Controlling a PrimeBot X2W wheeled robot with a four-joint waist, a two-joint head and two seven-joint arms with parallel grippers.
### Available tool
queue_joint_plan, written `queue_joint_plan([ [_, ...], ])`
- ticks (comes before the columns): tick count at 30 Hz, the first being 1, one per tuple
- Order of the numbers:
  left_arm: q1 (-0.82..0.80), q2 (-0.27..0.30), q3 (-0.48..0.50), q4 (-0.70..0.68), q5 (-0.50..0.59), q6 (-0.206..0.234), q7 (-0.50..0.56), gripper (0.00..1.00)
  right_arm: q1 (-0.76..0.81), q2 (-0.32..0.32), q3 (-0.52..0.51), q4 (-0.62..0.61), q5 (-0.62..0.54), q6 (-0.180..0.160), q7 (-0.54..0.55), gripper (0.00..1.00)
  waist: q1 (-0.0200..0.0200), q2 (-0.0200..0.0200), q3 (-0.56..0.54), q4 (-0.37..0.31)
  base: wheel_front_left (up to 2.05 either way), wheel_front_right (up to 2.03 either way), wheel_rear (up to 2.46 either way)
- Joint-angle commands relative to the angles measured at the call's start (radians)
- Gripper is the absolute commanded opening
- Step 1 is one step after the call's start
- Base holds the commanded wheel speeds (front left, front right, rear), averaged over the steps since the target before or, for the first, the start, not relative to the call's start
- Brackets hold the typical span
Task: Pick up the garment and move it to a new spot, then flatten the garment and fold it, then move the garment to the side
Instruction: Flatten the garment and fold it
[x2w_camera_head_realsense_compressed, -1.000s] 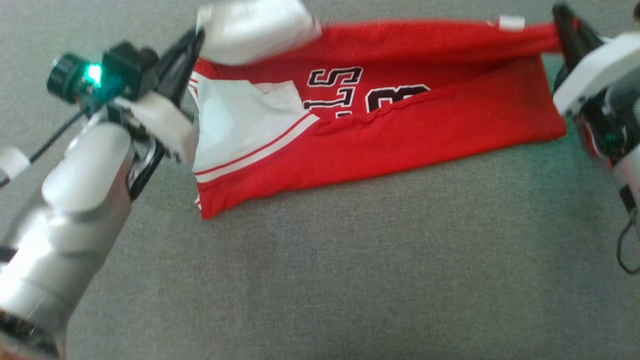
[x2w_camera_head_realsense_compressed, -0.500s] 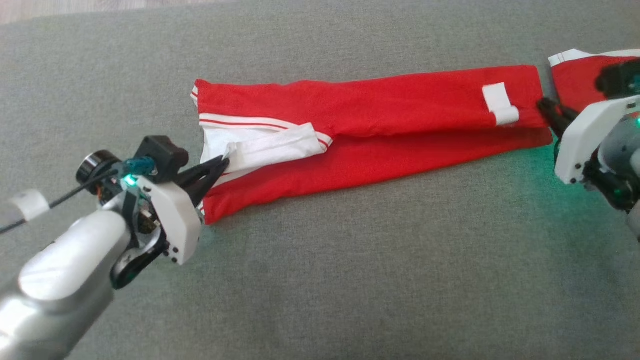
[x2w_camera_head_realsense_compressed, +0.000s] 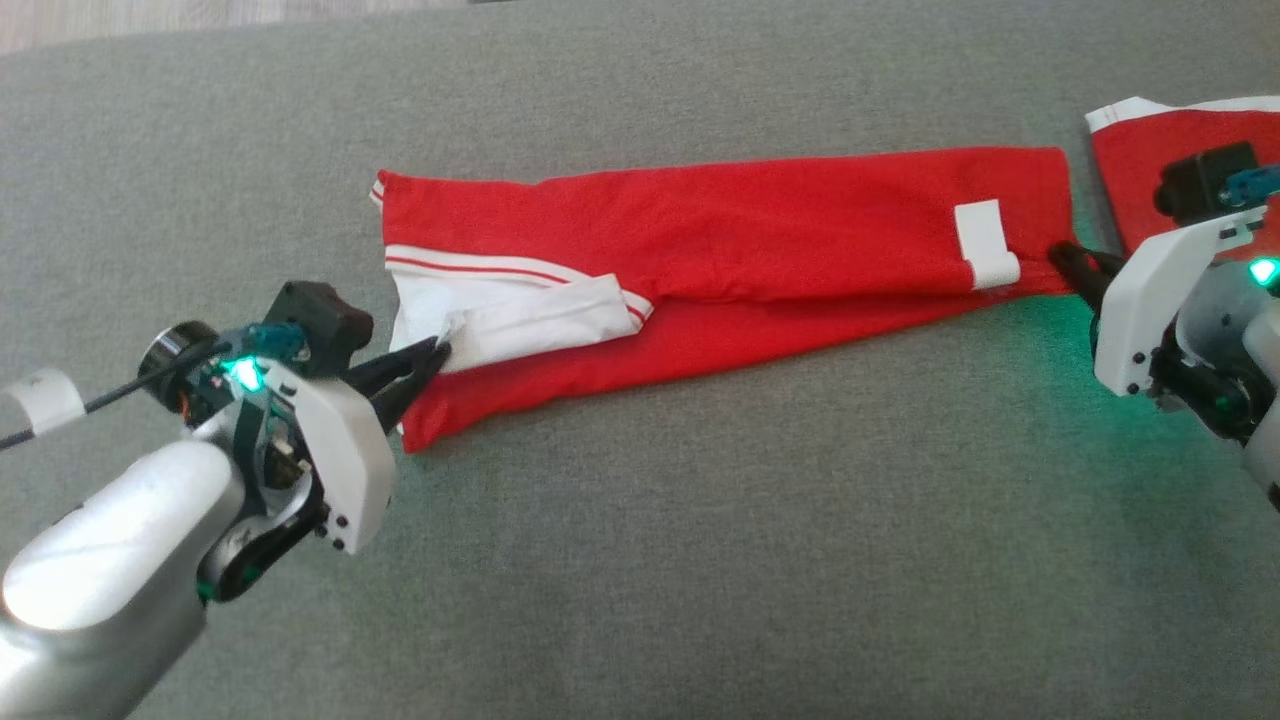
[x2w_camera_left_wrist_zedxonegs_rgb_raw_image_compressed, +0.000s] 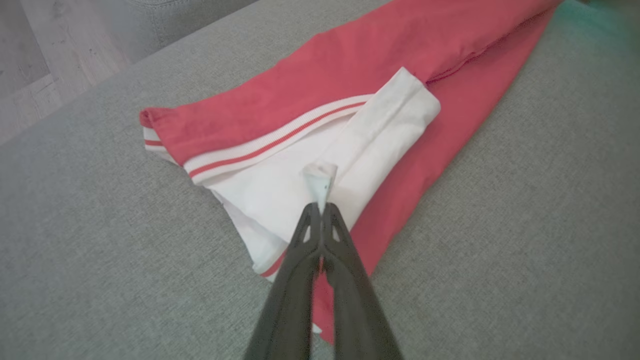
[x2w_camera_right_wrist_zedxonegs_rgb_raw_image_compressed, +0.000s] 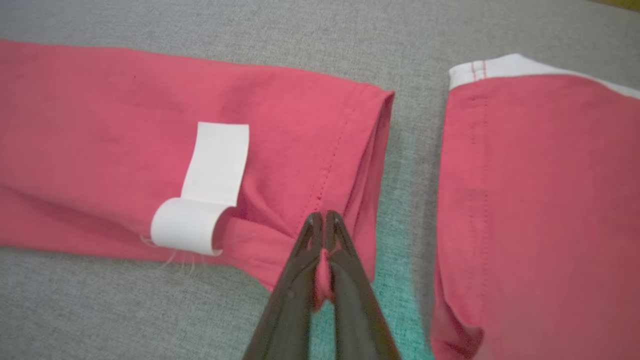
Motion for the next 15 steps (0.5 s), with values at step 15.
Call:
queue_joint_plan([
  [15,-0.016,-0.08,0.258,0.013,0.009,0.257,-0.379,1.0,-0.091,0.072,-0.159,-0.052,0.028,-0.001,-0.323,1.0,-0.0001,-0.0001,-0.092,-0.038,0.0,0.0,0.0],
])
